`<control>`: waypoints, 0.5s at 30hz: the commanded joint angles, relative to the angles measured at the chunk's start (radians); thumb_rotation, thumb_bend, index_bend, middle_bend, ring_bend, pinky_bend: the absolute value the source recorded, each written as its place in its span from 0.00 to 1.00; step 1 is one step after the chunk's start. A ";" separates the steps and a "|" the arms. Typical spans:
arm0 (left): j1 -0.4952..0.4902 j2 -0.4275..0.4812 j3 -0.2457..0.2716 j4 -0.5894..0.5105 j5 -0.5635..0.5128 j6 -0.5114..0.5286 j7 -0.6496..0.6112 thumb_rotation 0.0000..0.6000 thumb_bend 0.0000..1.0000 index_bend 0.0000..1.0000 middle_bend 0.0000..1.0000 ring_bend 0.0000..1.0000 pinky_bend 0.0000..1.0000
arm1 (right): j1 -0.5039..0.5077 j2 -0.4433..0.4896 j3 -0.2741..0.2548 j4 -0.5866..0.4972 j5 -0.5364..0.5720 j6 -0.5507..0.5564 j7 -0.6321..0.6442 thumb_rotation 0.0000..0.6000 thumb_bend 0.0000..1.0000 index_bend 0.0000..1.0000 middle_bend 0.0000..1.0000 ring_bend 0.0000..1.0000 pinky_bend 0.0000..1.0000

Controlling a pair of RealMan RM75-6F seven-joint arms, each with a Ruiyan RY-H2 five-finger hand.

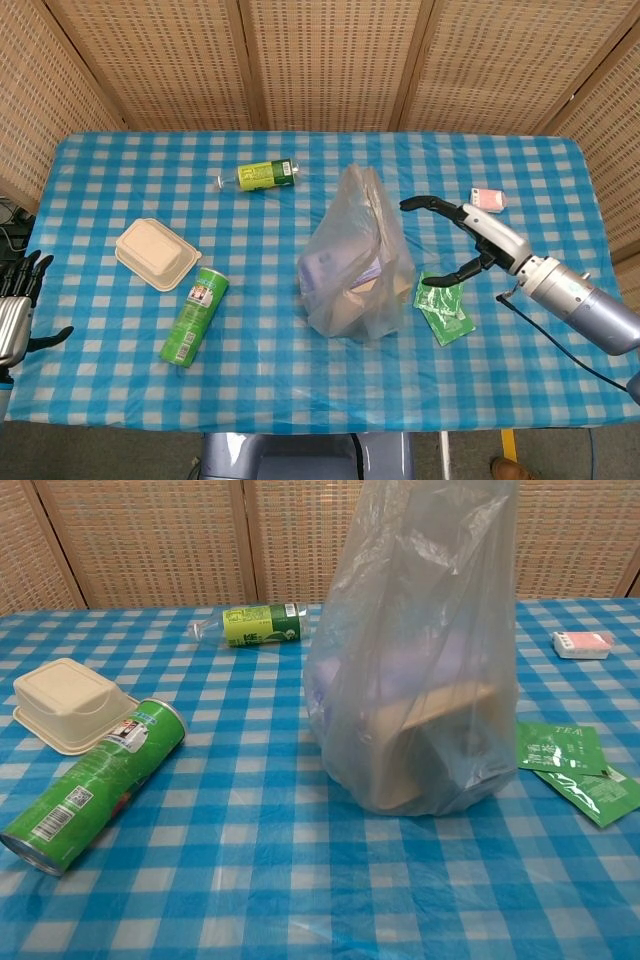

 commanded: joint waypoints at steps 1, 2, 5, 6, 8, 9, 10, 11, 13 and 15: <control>0.000 0.001 0.000 0.000 0.001 0.001 -0.003 1.00 0.00 0.00 0.00 0.00 0.00 | 0.032 0.005 -0.012 -0.012 -0.015 -0.024 0.019 1.00 0.00 0.27 0.25 0.08 0.00; -0.001 0.002 -0.001 -0.001 0.001 0.001 -0.004 1.00 0.00 0.00 0.00 0.00 0.00 | 0.046 0.004 -0.013 -0.014 -0.015 -0.034 0.024 1.00 0.00 0.28 0.25 0.08 0.00; -0.002 0.004 -0.002 0.001 -0.003 -0.001 -0.011 1.00 0.00 0.00 0.00 0.00 0.00 | 0.086 -0.002 -0.008 -0.025 0.005 -0.060 0.047 1.00 0.00 0.28 0.26 0.08 0.00; -0.003 0.004 -0.003 0.002 -0.005 -0.002 -0.012 1.00 0.00 0.00 0.00 0.00 0.00 | 0.095 -0.005 -0.005 -0.028 0.014 -0.064 0.055 1.00 0.00 0.28 0.26 0.08 0.00; -0.004 0.005 -0.004 0.005 -0.009 -0.006 -0.015 1.00 0.00 0.00 0.00 0.00 0.00 | 0.114 -0.010 0.000 -0.033 0.031 -0.070 0.075 1.00 0.00 0.28 0.26 0.08 0.00; -0.005 0.005 -0.005 0.007 -0.012 -0.009 -0.017 1.00 0.00 0.00 0.00 0.00 0.00 | 0.126 -0.013 0.003 -0.036 0.039 -0.075 0.090 1.00 0.00 0.28 0.26 0.08 0.00; -0.005 0.005 -0.006 0.008 -0.014 -0.011 -0.019 1.00 0.00 0.00 0.00 0.00 0.00 | 0.135 -0.014 0.004 -0.038 0.043 -0.080 0.103 1.00 0.00 0.28 0.26 0.08 0.00; -0.006 0.006 -0.007 0.010 -0.017 -0.013 -0.022 1.00 0.00 0.00 0.00 0.00 0.00 | 0.145 -0.015 0.004 -0.039 0.048 -0.084 0.119 1.00 0.00 0.28 0.26 0.08 0.00; -0.007 0.007 -0.009 0.013 -0.022 -0.015 -0.027 1.00 0.00 0.00 0.00 0.00 0.00 | 0.164 -0.018 0.005 -0.041 0.054 -0.093 0.156 1.00 0.00 0.28 0.26 0.08 0.00; -0.007 0.009 -0.012 0.015 -0.028 -0.018 -0.034 1.00 0.00 0.00 0.00 0.00 0.00 | 0.187 -0.026 0.010 -0.043 0.064 -0.097 0.212 1.00 0.00 0.28 0.26 0.08 0.00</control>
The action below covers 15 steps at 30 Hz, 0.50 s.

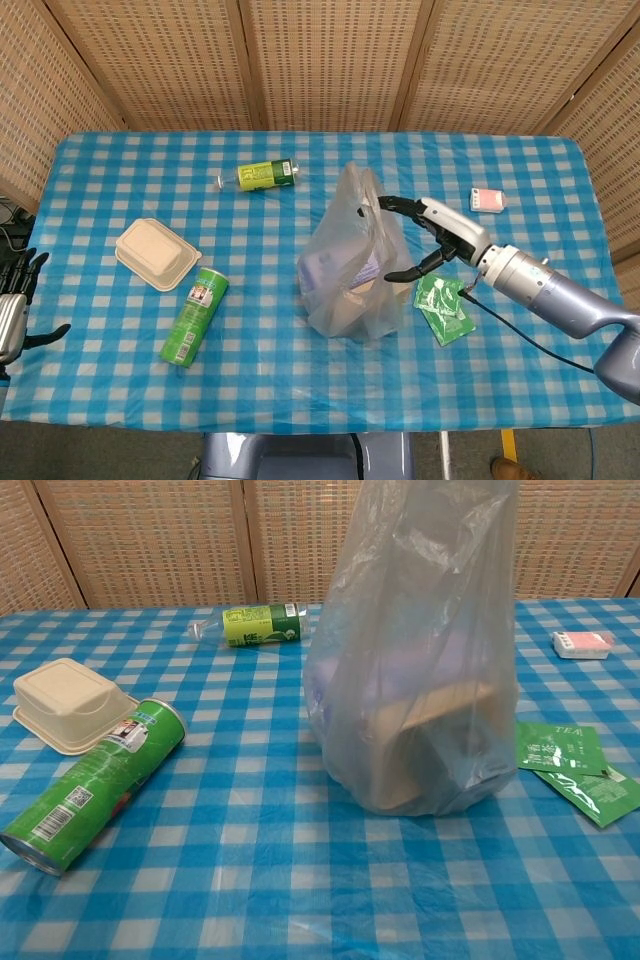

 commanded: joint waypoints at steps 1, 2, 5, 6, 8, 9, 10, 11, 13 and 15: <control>-0.001 0.003 -0.004 0.002 -0.007 -0.003 -0.007 1.00 0.00 0.00 0.00 0.00 0.00 | 0.045 -0.014 0.006 -0.007 0.015 -0.018 0.088 1.00 0.00 0.28 0.26 0.08 0.00; -0.001 0.003 -0.004 0.003 -0.009 -0.005 -0.010 1.00 0.00 0.00 0.00 0.00 0.00 | 0.061 -0.017 0.005 -0.009 0.009 -0.026 0.117 1.00 0.00 0.28 0.26 0.08 0.00; -0.004 0.004 -0.005 0.005 -0.011 -0.010 -0.012 1.00 0.00 0.00 0.00 0.00 0.00 | 0.102 -0.025 -0.004 0.002 -0.008 -0.044 0.192 1.00 0.00 0.28 0.26 0.08 0.00; -0.005 0.005 -0.005 0.006 -0.012 -0.012 -0.013 1.00 0.00 0.00 0.00 0.00 0.00 | 0.116 -0.029 -0.011 0.008 -0.017 -0.052 0.208 1.00 0.00 0.28 0.26 0.08 0.00; -0.005 0.005 -0.005 0.006 -0.014 -0.013 -0.015 1.00 0.00 0.00 0.00 0.00 0.00 | 0.135 -0.034 -0.020 0.012 -0.026 -0.066 0.222 1.00 0.00 0.28 0.26 0.08 0.02; -0.006 0.005 -0.006 0.006 -0.015 -0.014 -0.015 1.00 0.00 0.00 0.00 0.00 0.00 | 0.146 -0.036 -0.026 0.012 -0.030 -0.073 0.233 1.00 0.00 0.28 0.26 0.08 0.04; -0.006 0.006 -0.006 0.006 -0.017 -0.015 -0.016 1.00 0.00 0.00 0.00 0.00 0.00 | 0.158 -0.039 -0.034 0.012 -0.034 -0.075 0.261 1.00 0.00 0.28 0.26 0.09 0.08; -0.006 0.006 -0.006 0.007 -0.017 -0.016 -0.016 1.00 0.00 0.00 0.00 0.00 0.00 | 0.166 -0.042 -0.040 0.013 -0.038 -0.072 0.290 1.00 0.00 0.28 0.27 0.09 0.11; -0.007 0.006 -0.007 0.008 -0.020 -0.018 -0.017 1.00 0.00 0.00 0.00 0.00 0.00 | 0.191 -0.053 -0.063 0.031 -0.063 -0.073 0.347 1.00 0.00 0.29 0.27 0.10 0.14; -0.008 0.007 -0.007 0.007 -0.023 -0.020 -0.019 1.00 0.00 0.00 0.00 0.00 0.00 | 0.212 -0.062 -0.082 0.048 -0.081 -0.086 0.355 1.00 0.00 0.29 0.28 0.10 0.14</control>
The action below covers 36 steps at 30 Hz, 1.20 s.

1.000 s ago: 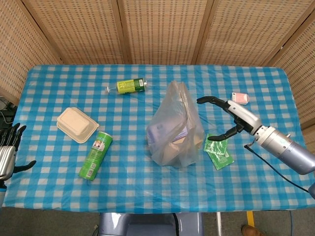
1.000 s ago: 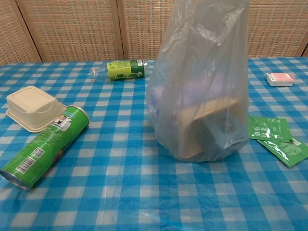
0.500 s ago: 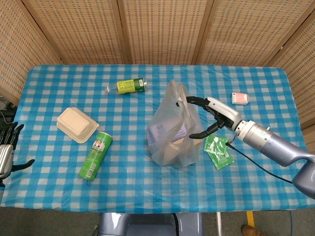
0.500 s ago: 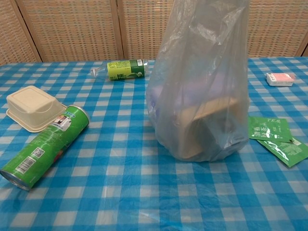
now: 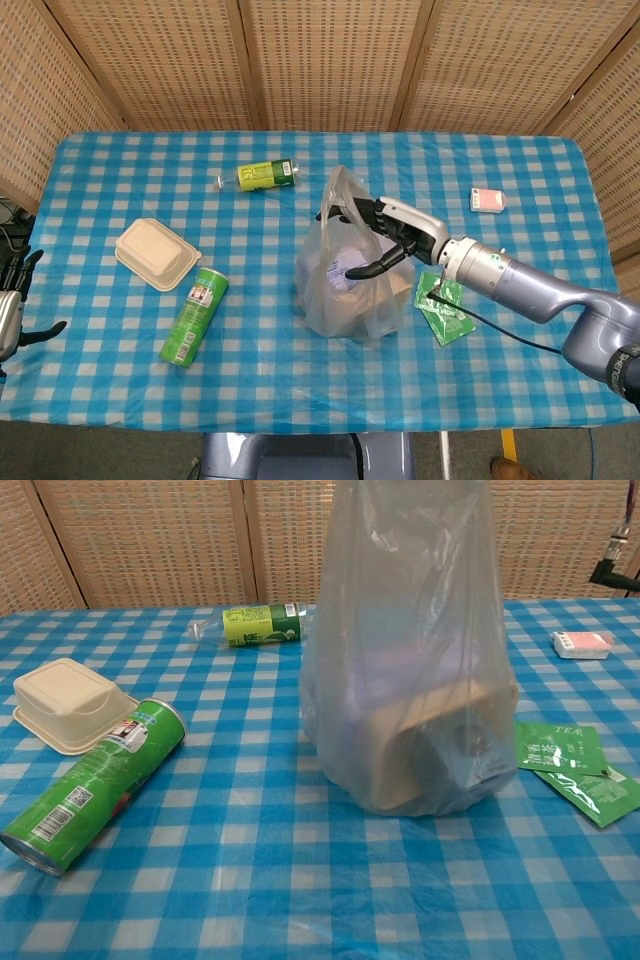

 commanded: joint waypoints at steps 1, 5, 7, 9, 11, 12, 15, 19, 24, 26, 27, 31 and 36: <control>-0.001 0.001 0.000 0.000 -0.002 -0.001 -0.002 1.00 0.00 0.00 0.00 0.00 0.00 | 0.045 -0.021 -0.040 0.029 -0.036 -0.016 0.045 1.00 0.00 0.29 0.28 0.10 0.14; -0.001 0.001 -0.002 0.001 -0.005 -0.002 -0.005 1.00 0.00 0.00 0.00 0.00 0.00 | 0.064 -0.035 -0.063 0.039 -0.040 0.021 0.104 1.00 0.00 0.30 0.29 0.11 0.15; -0.001 0.001 -0.002 0.002 -0.006 -0.002 -0.005 1.00 0.00 0.00 0.00 0.00 0.00 | 0.067 -0.038 -0.069 0.044 -0.041 0.042 0.133 1.00 0.00 0.30 0.31 0.14 0.24; -0.002 0.001 -0.003 0.002 -0.007 -0.003 -0.005 1.00 0.00 0.00 0.00 0.00 0.00 | 0.070 -0.041 -0.074 0.051 -0.043 0.066 0.169 1.00 0.00 0.31 0.33 0.17 0.30; -0.003 0.001 -0.003 0.003 -0.010 -0.006 -0.005 1.00 0.00 0.00 0.00 0.00 0.00 | 0.074 -0.044 -0.082 0.063 -0.047 0.096 0.217 1.00 0.00 0.31 0.34 0.19 0.31; -0.004 0.001 -0.003 0.004 -0.012 -0.007 -0.004 1.00 0.00 0.00 0.00 0.00 0.00 | 0.078 -0.046 -0.088 0.072 -0.054 0.110 0.244 1.00 0.00 0.31 0.34 0.19 0.31; -0.006 0.000 -0.004 0.005 -0.015 -0.011 -0.002 1.00 0.00 0.00 0.00 0.00 0.00 | 0.098 -0.050 -0.111 0.098 -0.081 0.154 0.339 1.00 0.00 0.32 0.37 0.23 0.34; -0.007 0.000 -0.005 0.007 -0.021 -0.015 -0.002 1.00 0.00 0.00 0.00 0.00 0.00 | 0.124 -0.062 -0.142 0.144 -0.115 0.196 0.433 1.00 0.00 0.39 0.47 0.38 0.51; -0.008 0.000 -0.007 0.009 -0.025 -0.017 -0.004 1.00 0.00 0.00 0.00 0.00 0.00 | 0.146 -0.070 -0.164 0.160 -0.106 0.196 0.447 1.00 0.00 0.60 0.73 0.65 0.86; -0.008 0.000 -0.007 0.010 -0.026 -0.018 -0.005 1.00 0.00 0.00 0.00 0.00 0.00 | 0.152 -0.068 -0.168 0.156 -0.093 0.186 0.424 1.00 0.00 0.73 0.83 0.76 0.98; -0.009 0.000 -0.007 0.010 -0.027 -0.019 -0.006 1.00 0.00 0.00 0.00 0.00 0.00 | 0.157 -0.063 -0.170 0.152 -0.089 0.174 0.396 1.00 0.00 0.77 0.86 0.79 1.00; -0.009 0.000 -0.006 0.010 -0.026 -0.020 -0.007 1.00 0.00 0.00 0.00 0.00 0.00 | 0.172 -0.045 -0.177 0.125 -0.066 0.117 0.305 1.00 0.21 0.92 0.95 0.90 1.00; -0.009 0.002 -0.004 0.008 -0.023 -0.019 -0.010 1.00 0.00 0.00 0.00 0.00 0.00 | 0.170 -0.021 -0.155 0.067 0.028 0.034 0.142 1.00 0.92 0.95 0.98 0.93 1.00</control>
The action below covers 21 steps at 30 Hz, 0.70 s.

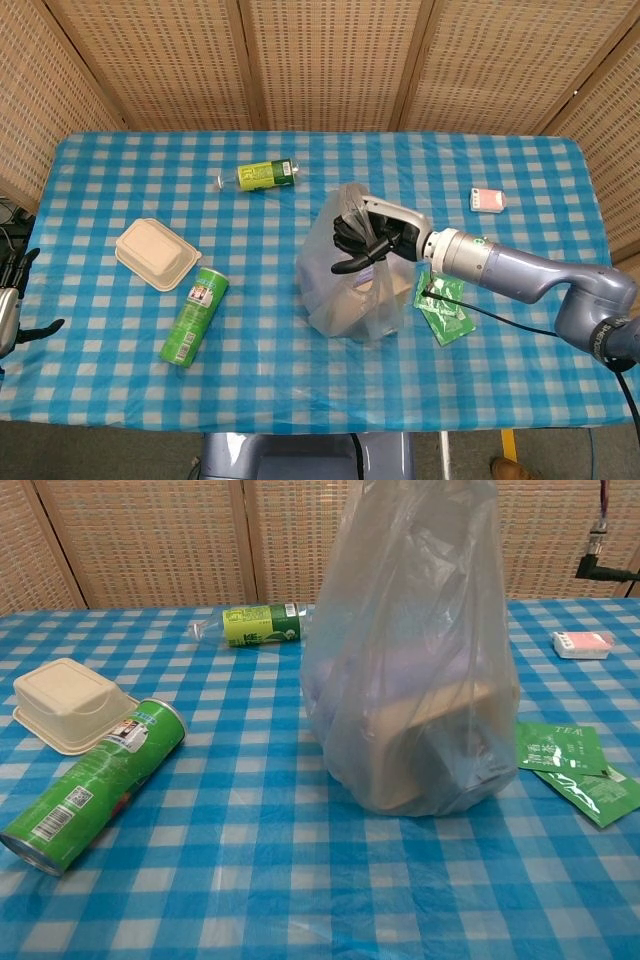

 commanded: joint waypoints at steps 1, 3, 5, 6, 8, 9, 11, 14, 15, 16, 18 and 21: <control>0.000 0.000 0.000 0.000 0.001 0.001 -0.001 1.00 0.00 0.00 0.00 0.00 0.00 | 0.001 0.026 0.020 -0.060 0.098 -0.087 -0.140 1.00 0.98 0.94 0.98 0.93 1.00; 0.001 0.001 0.001 -0.001 0.003 0.002 -0.004 1.00 0.00 0.00 0.00 0.00 0.00 | -0.007 0.031 0.036 -0.083 0.145 -0.108 -0.184 1.00 1.00 0.93 0.98 0.93 1.00; 0.002 0.001 0.002 -0.001 0.004 0.004 -0.006 1.00 0.00 0.00 0.00 0.00 0.00 | -0.014 0.036 0.049 -0.101 0.183 -0.119 -0.210 1.00 1.00 0.91 0.98 0.93 1.00; 0.002 0.002 0.002 -0.002 0.006 0.005 -0.007 1.00 0.00 0.00 0.00 0.00 0.00 | -0.019 0.040 0.059 -0.109 0.211 -0.130 -0.235 1.00 1.00 0.91 0.97 0.93 1.00; 0.002 0.003 0.002 -0.002 0.006 0.005 -0.008 1.00 0.00 0.00 0.00 0.00 0.00 | -0.024 0.044 0.069 -0.117 0.238 -0.142 -0.266 1.00 1.00 0.90 0.97 0.93 1.00; 0.002 0.003 0.003 -0.002 0.007 0.005 -0.009 1.00 0.00 0.00 0.00 0.00 0.00 | -0.028 0.047 0.077 -0.123 0.260 -0.149 -0.284 1.00 1.00 0.90 0.97 0.93 1.00; 0.002 0.005 0.003 -0.003 0.007 0.005 -0.013 1.00 0.00 0.00 0.00 0.00 0.00 | -0.040 0.058 0.103 -0.138 0.321 -0.159 -0.322 1.00 1.00 0.90 0.97 0.93 1.00; 0.001 0.007 0.004 -0.004 0.009 0.001 -0.017 1.00 0.00 0.00 0.00 0.00 0.00 | -0.050 0.082 0.143 -0.164 0.403 -0.184 -0.377 1.00 1.00 0.89 0.97 0.93 1.00; 0.001 0.007 0.004 -0.004 0.009 0.000 -0.018 1.00 0.00 0.00 0.00 0.00 0.00 | -0.050 0.093 0.156 -0.167 0.424 -0.190 -0.389 1.00 1.00 0.89 0.97 0.93 1.00; 0.000 0.007 0.004 -0.003 0.009 -0.002 -0.019 1.00 0.00 0.00 0.00 0.00 0.00 | -0.050 0.107 0.173 -0.174 0.450 -0.203 -0.403 1.00 1.00 0.89 0.97 0.93 1.00; -0.004 0.005 0.006 -0.002 0.005 -0.014 -0.016 1.00 0.00 0.00 0.00 0.00 0.00 | -0.043 0.160 0.232 -0.183 0.525 -0.226 -0.393 1.00 1.00 0.89 0.97 0.93 1.00; -0.006 0.005 0.006 -0.003 0.002 -0.017 -0.015 1.00 0.00 0.00 0.00 0.00 0.00 | -0.043 0.217 0.298 -0.209 0.590 -0.284 -0.423 1.00 1.00 0.89 0.96 0.93 1.00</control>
